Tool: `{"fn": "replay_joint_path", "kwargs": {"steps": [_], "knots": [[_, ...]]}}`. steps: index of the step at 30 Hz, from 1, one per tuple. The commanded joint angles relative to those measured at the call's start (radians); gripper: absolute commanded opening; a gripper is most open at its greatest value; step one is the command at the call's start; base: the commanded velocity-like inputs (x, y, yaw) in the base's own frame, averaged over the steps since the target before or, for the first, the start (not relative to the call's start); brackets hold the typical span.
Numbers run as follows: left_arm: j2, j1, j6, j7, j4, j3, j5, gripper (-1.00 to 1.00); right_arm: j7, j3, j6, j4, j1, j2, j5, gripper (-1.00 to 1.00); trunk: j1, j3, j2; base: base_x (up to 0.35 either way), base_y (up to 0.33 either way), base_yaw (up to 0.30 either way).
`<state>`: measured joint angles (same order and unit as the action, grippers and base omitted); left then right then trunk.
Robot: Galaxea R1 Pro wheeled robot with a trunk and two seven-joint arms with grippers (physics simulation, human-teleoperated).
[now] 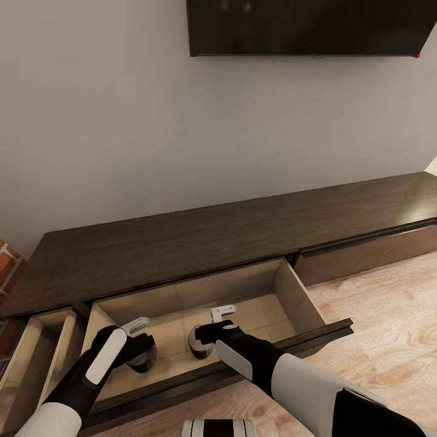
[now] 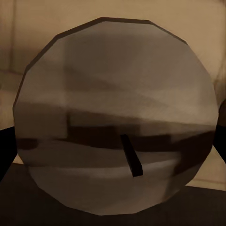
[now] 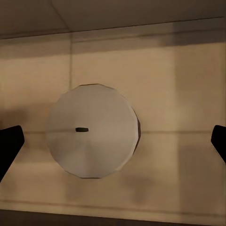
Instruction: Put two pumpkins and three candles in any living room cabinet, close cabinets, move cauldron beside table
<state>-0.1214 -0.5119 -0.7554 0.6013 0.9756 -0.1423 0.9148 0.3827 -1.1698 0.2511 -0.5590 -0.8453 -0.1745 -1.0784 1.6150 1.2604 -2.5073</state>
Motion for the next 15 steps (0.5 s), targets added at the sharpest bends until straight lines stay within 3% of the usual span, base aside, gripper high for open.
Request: {"fn": "replay_joint_path", "kwargs": {"steps": [1,15], "knots": [[-0.001,0.000,-0.001,0.009,0.001,-0.003,0.009,1.00,0.007,-0.005,0.002,-0.001,-0.001,0.000,-0.005,1.00,0.000,0.001,0.000,0.000,0.000,0.000],[0.001,0.000,0.012,0.013,-0.002,-0.006,-0.004,1.00,0.007,-0.005,0.002,-0.001,-0.001,0.000,-0.005,1.00,0.000,0.001,0.000,0.000,0.000,0.000]]}}
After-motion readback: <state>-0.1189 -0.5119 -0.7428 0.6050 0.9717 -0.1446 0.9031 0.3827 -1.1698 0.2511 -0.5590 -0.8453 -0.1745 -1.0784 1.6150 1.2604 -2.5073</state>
